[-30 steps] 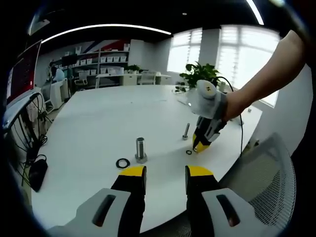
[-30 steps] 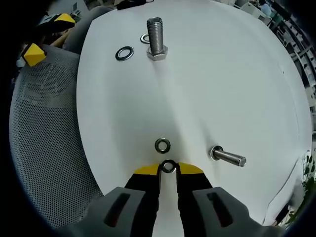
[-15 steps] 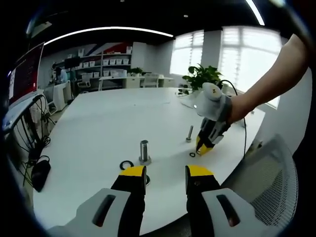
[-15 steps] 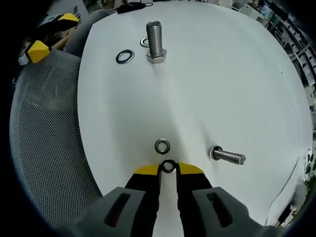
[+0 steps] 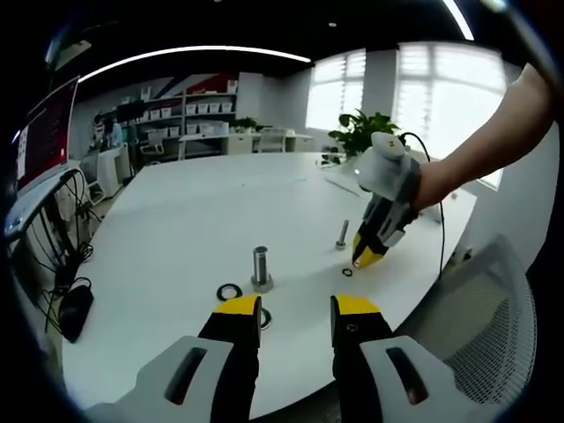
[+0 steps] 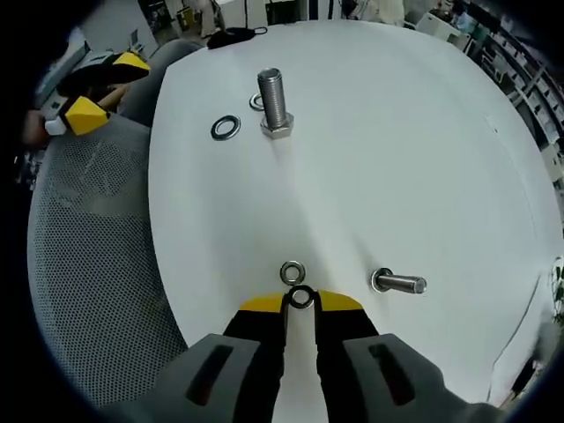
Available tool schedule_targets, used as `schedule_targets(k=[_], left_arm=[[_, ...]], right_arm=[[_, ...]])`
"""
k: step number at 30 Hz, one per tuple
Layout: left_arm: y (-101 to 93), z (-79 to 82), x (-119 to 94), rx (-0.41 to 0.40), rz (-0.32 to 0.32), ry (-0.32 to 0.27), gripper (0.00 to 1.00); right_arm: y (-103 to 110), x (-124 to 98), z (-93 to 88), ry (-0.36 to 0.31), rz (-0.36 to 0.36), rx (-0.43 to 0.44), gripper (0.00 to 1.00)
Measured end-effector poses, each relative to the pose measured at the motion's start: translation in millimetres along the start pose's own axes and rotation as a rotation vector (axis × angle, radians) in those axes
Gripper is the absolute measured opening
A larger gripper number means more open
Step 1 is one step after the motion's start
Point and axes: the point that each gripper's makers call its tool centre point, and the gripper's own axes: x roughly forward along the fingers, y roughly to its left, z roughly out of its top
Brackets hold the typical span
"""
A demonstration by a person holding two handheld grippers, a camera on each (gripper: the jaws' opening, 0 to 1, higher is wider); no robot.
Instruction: Place the washer onto the threaded stud by aligning its center hole with the stud, sliding it down to the base, and recovering from edge contact or off-axis alignment until the washer reaches the visible bottom stop.
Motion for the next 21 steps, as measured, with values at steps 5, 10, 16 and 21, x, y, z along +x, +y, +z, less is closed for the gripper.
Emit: schedule_targets(k=[5, 10, 16, 21], left_arm=[[0.2, -0.1, 0, 0.000, 0.001, -0.001, 0.30], [-0.5, -0.5, 0, 0.001, -0.002, -0.002, 0.30], [-1.5, -0.4, 0, 0.012, -0.001, 0.002, 0.29], [-1.1, 0.0, -1, 0.012, 0.000, -0.002, 0.29]], right_arm=[[-11, -9, -5.4, -0.023, -0.007, 0.027, 0.14], [-21, -21, -8.2, -0.048, -0.020, 0.045, 0.14], [-36, -36, -6.0, -0.089, -0.034, 0.090, 0.14], [-47, -44, -2.9, -0.104, -0.049, 0.095, 0.14]])
